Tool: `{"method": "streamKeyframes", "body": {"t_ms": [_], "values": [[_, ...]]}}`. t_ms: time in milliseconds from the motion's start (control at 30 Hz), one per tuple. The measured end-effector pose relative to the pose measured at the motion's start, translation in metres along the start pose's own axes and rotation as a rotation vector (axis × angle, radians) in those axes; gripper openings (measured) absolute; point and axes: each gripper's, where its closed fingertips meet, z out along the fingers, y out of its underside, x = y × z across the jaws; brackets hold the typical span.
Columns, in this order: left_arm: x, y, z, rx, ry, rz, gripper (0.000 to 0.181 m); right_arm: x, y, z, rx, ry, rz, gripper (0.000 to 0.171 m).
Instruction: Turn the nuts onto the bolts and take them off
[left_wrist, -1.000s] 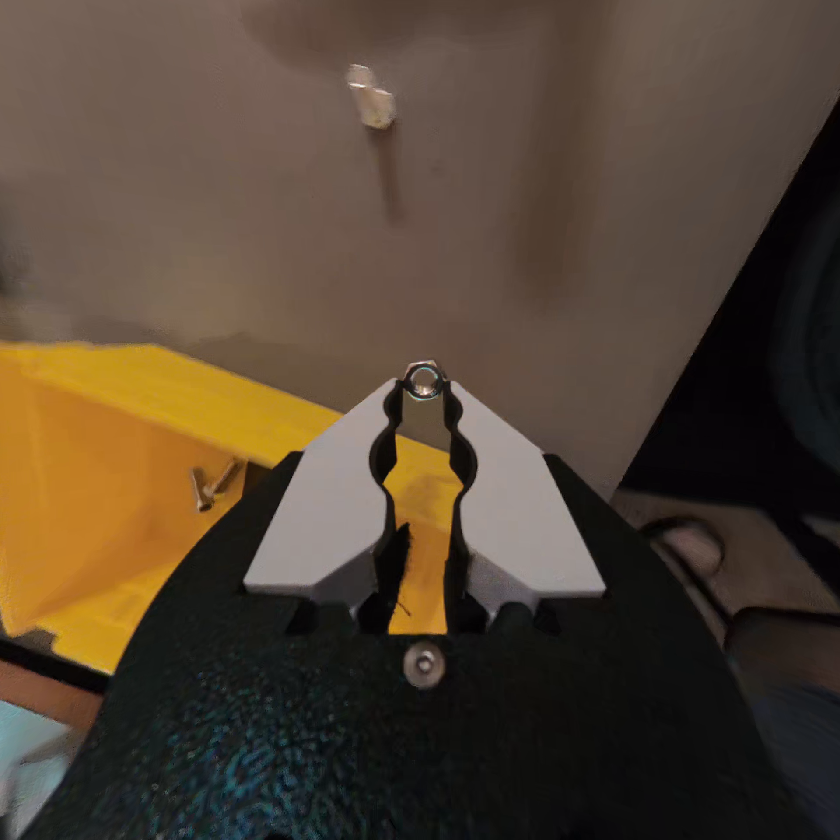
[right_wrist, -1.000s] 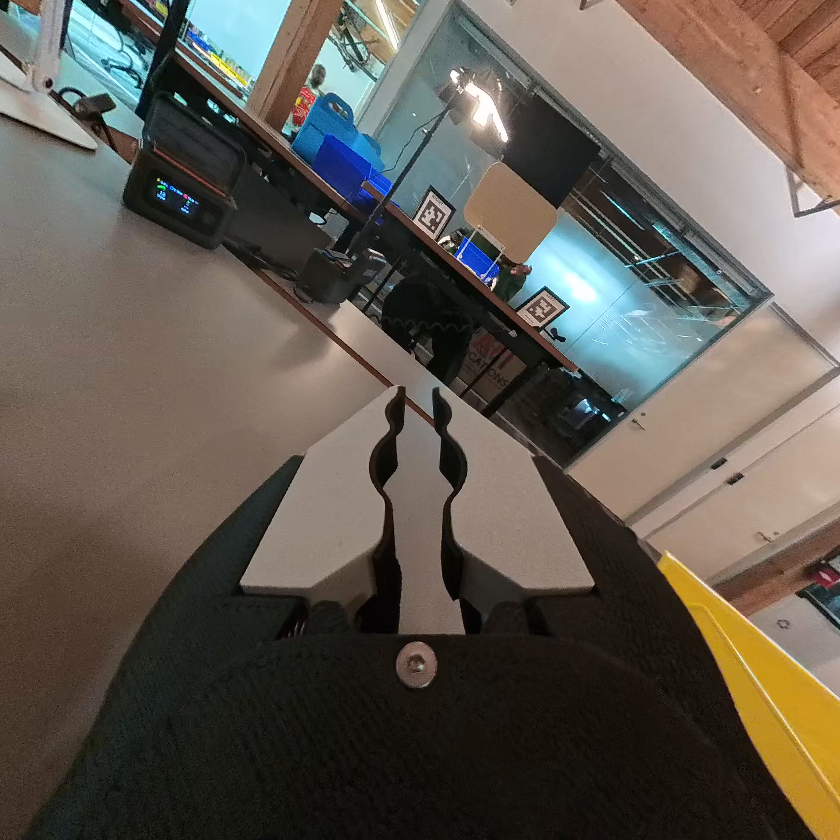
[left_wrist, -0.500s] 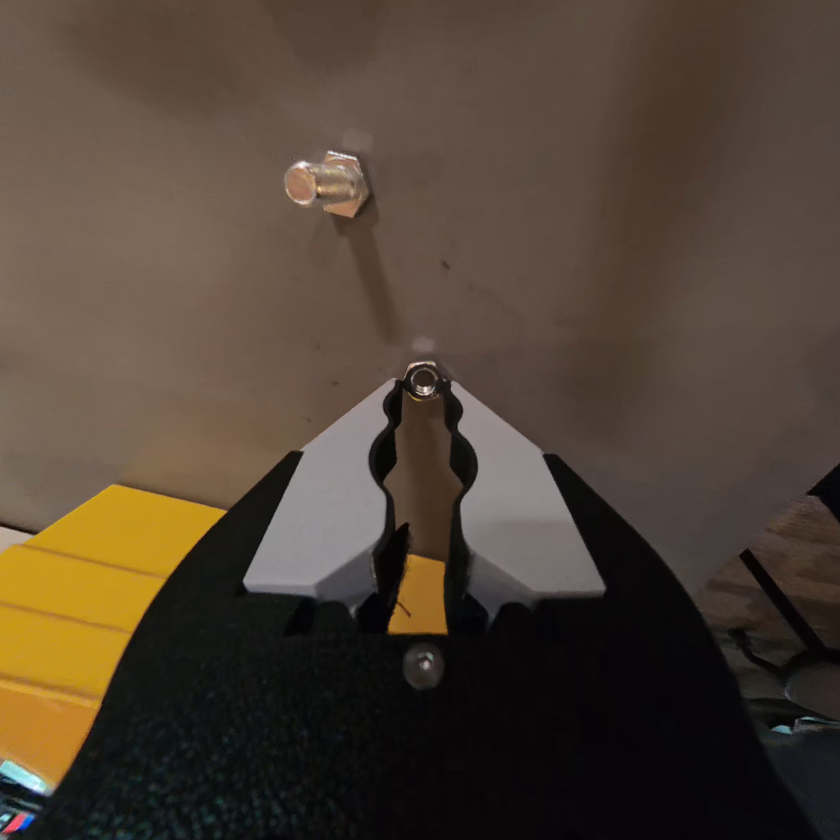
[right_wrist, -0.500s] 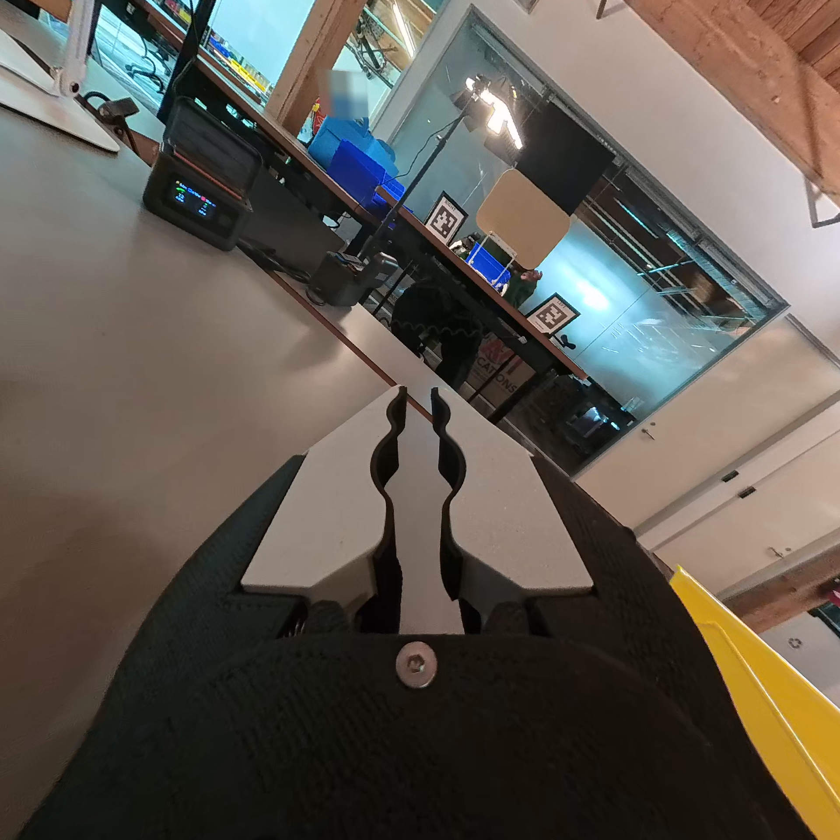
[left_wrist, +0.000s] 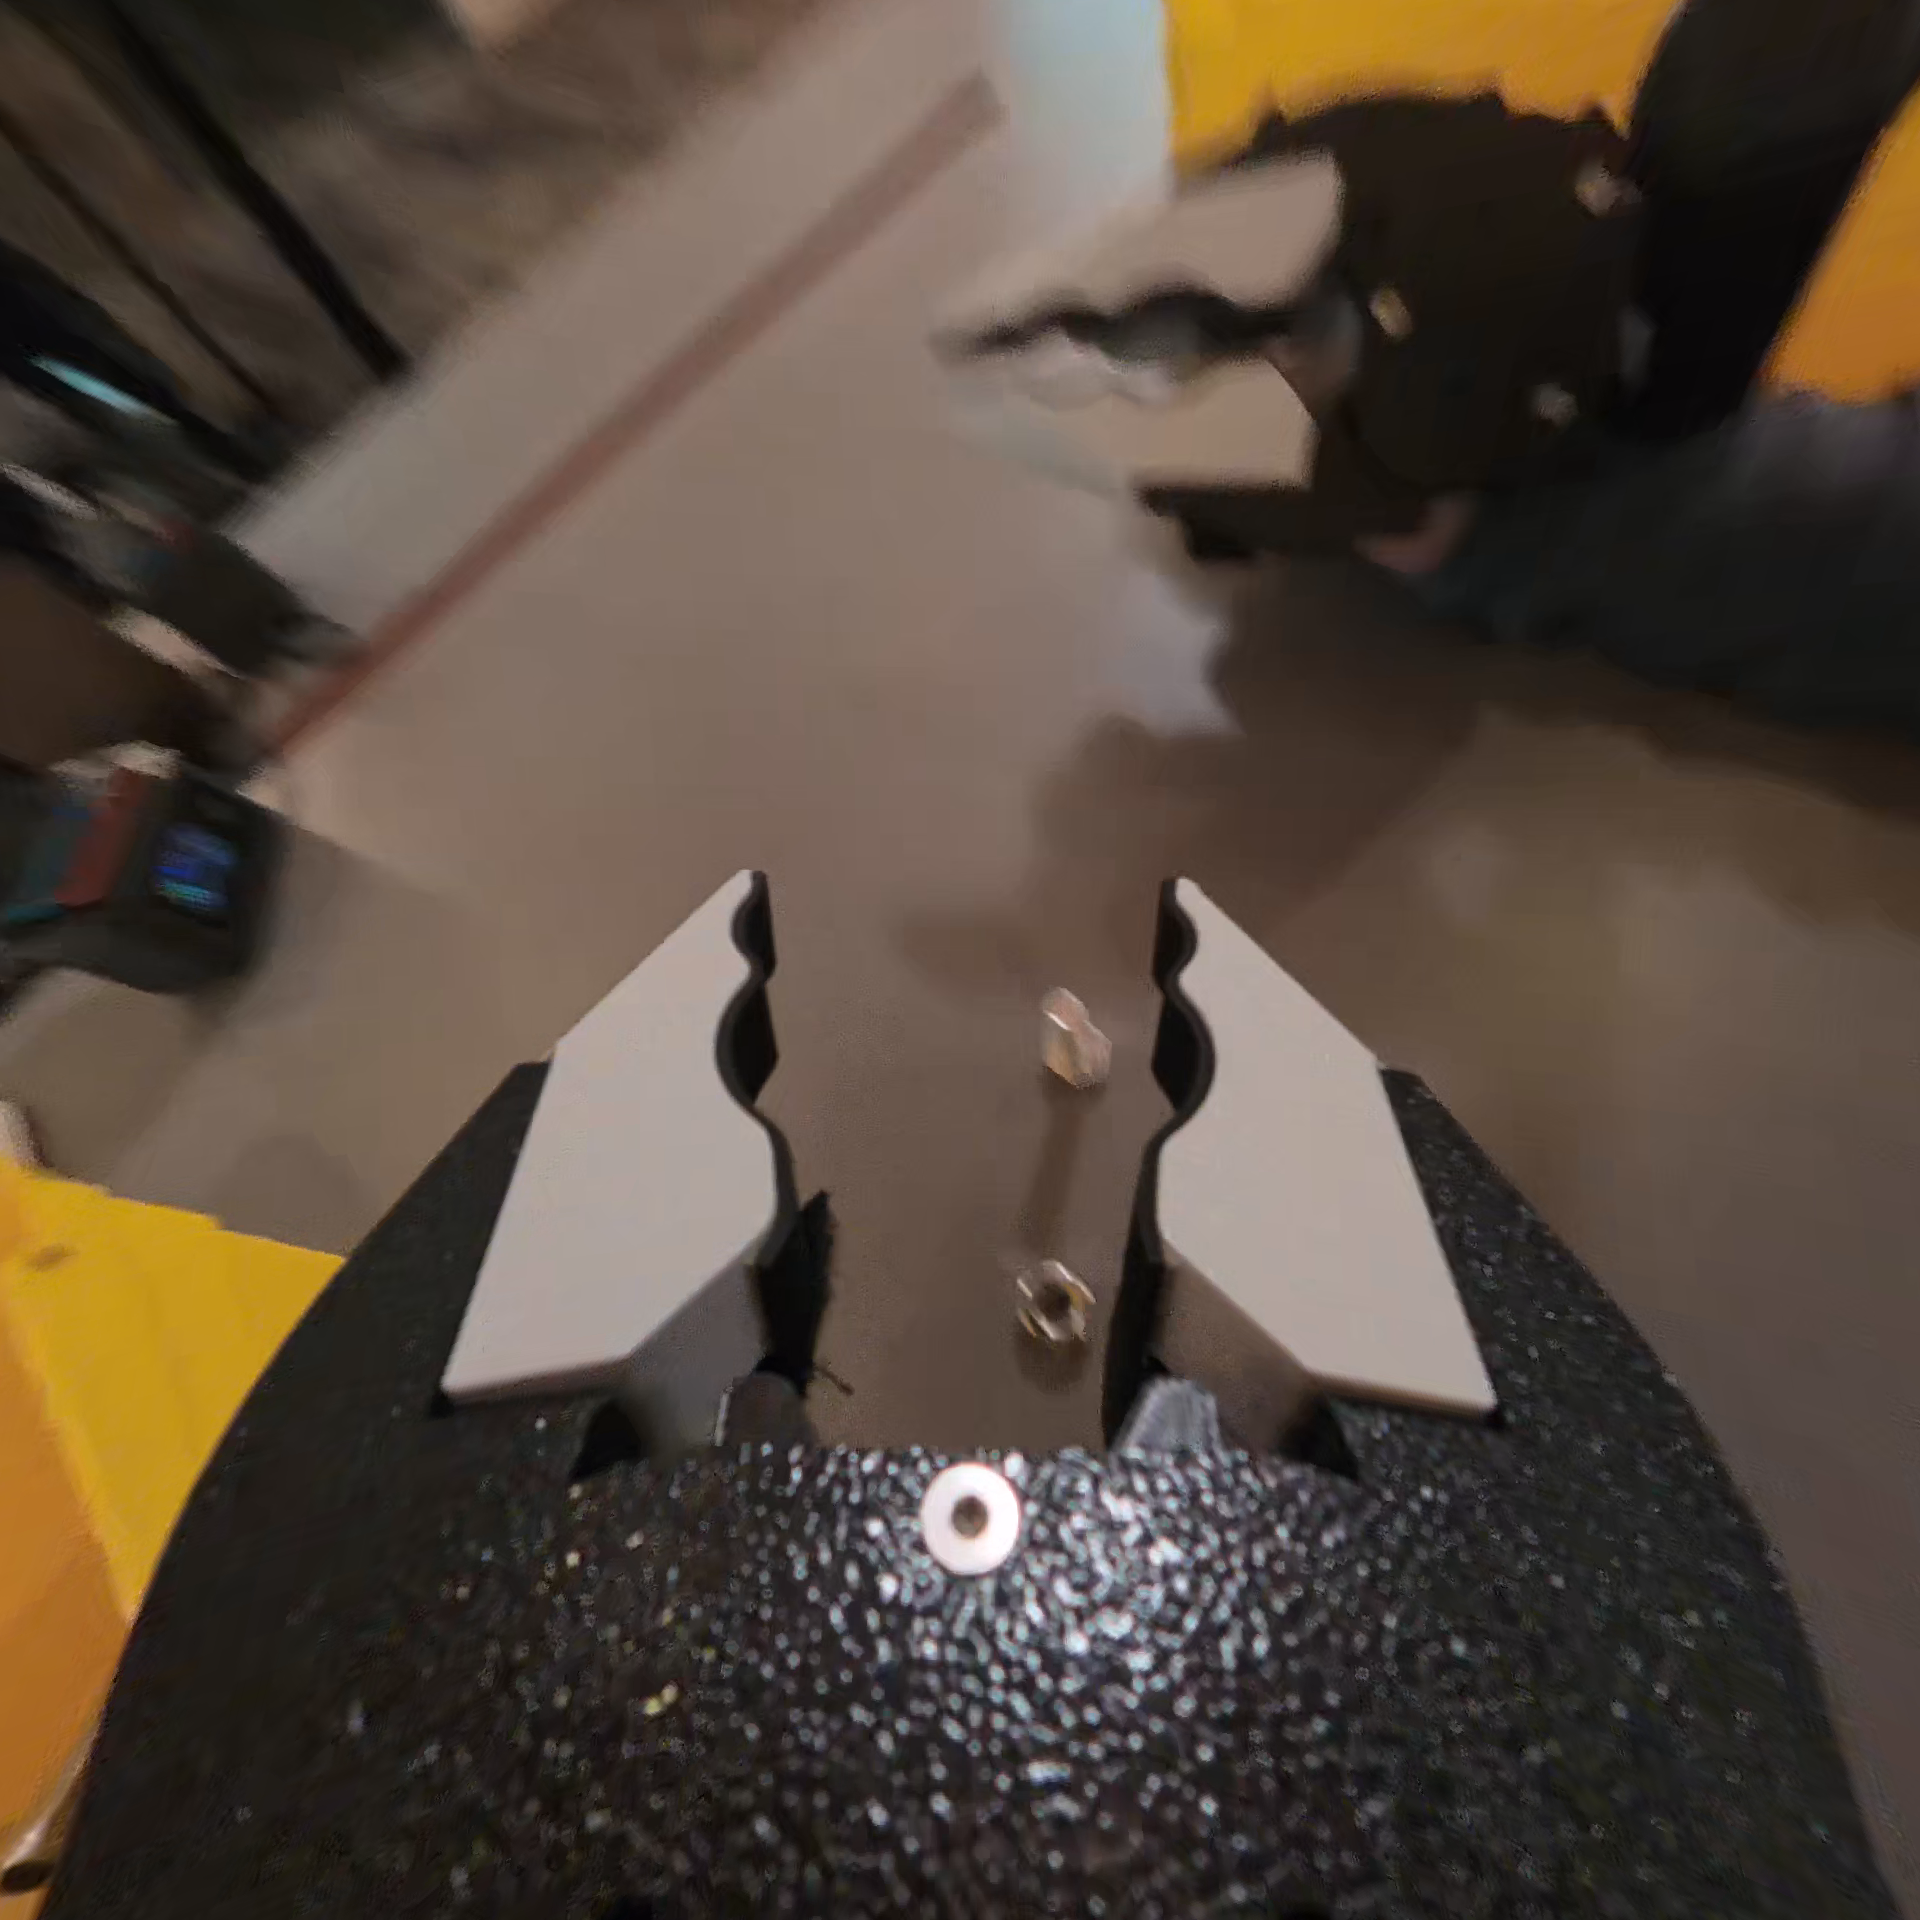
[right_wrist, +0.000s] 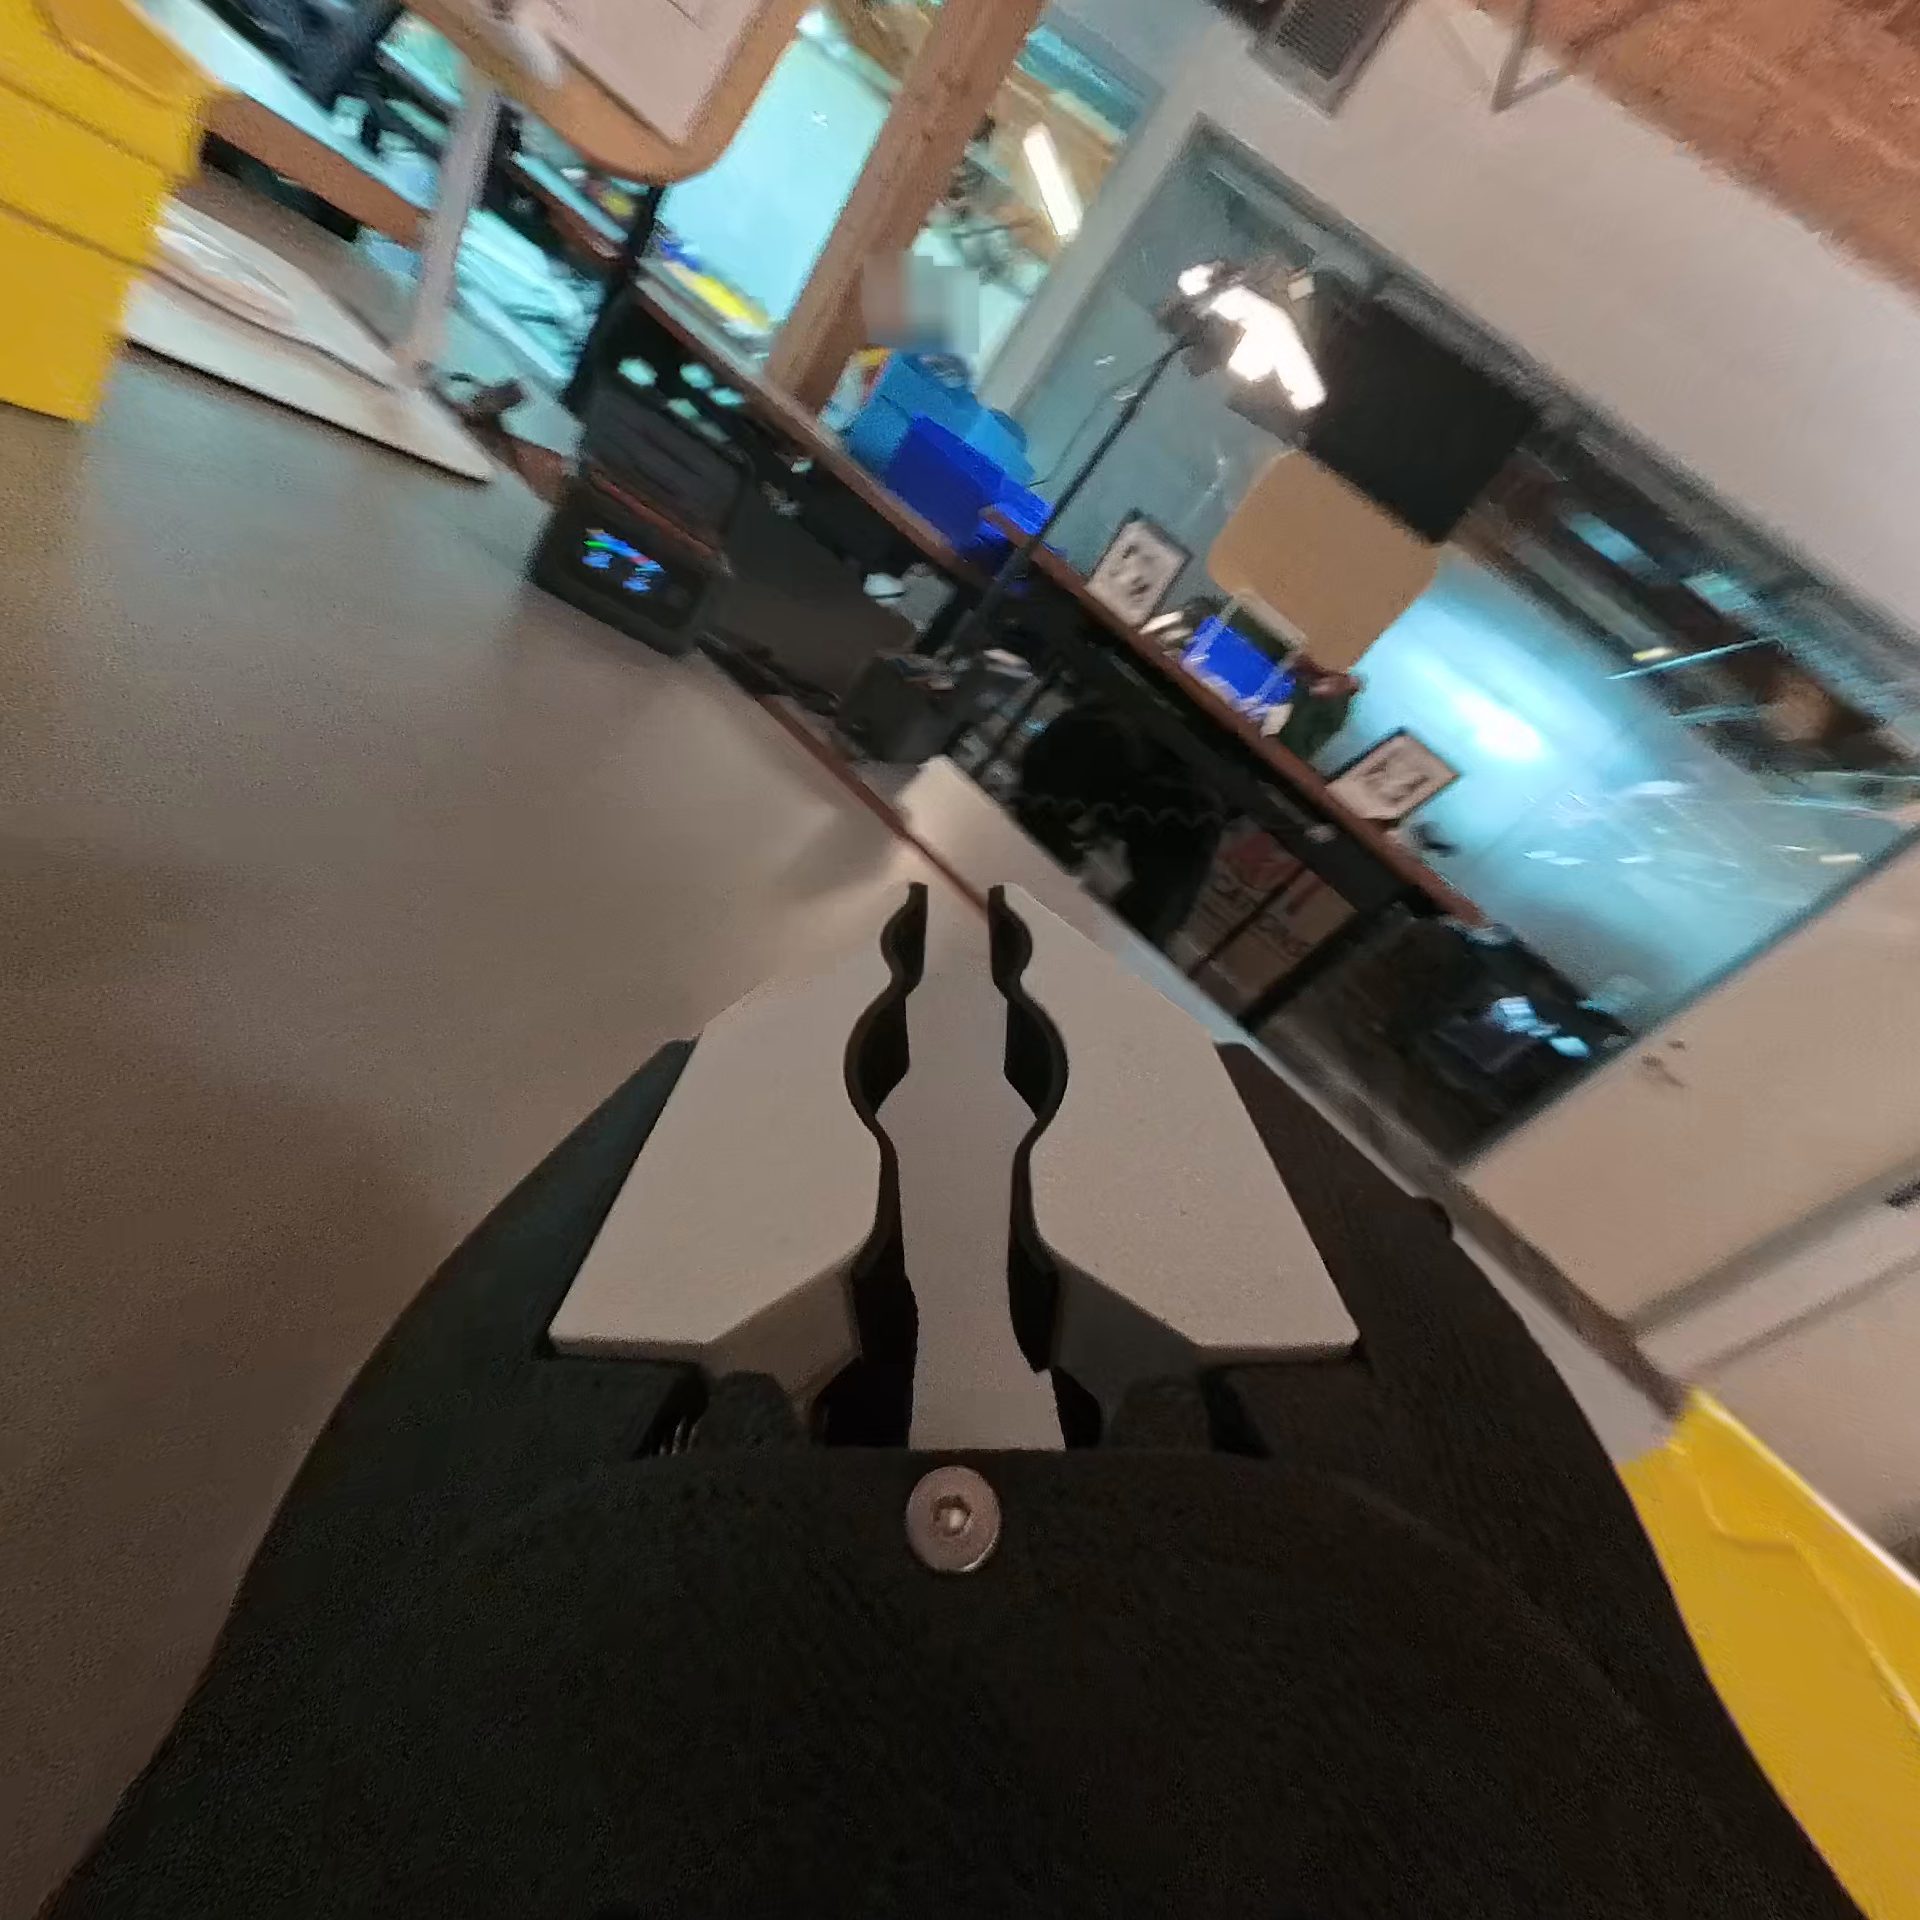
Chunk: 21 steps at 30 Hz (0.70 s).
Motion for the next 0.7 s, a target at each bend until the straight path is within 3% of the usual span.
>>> {"method": "streamKeyframes", "body": {"t_ms": [33,100,167,200,333,467,567,633,700], "values": [[-0.011,-0.008,-0.001,0.091,-0.086,0.013,0.071,-0.007,0.002,0.0,-0.052,-0.061,0.04,0.013],[-0.023,-0.018,-0.005,0.25,-0.177,0.039,0.064,-0.041,-0.002,-0.005,-0.178,-0.338,0.201,0.023],[-0.019,-0.019,-0.006,0.366,-0.145,0.058,0.062,-0.084,-0.031,-0.027,-0.177,-0.669,0.43,0.024],[-0.012,-0.017,-0.006,0.399,-0.089,0.062,0.065,-0.096,-0.041,-0.034,-0.155,-0.743,0.463,0.024],[0.007,-0.003,-0.004,0.395,0.097,0.063,0.079,-0.132,-0.055,-0.046,-0.162,-0.9,0.462,0.025],[0.029,0.021,0.003,0.281,0.215,0.178,0.096,-0.163,-0.056,-0.052,-0.231,-1.019,0.476,0.029],[0.03,0.037,0.012,0.191,0.207,0.211,0.096,-0.173,-0.056,-0.049,-0.239,-1.021,0.449,0.026],[0.031,0.042,0.015,0.159,0.213,0.198,0.096,-0.179,-0.053,-0.047,-0.25,-1.021,0.418,0.01],[0.024,0.044,0.017,0.137,0.172,0.188,0.091,-0.177,-0.053,-0.045,-0.244,-0.998,0.396,0.008]]}}
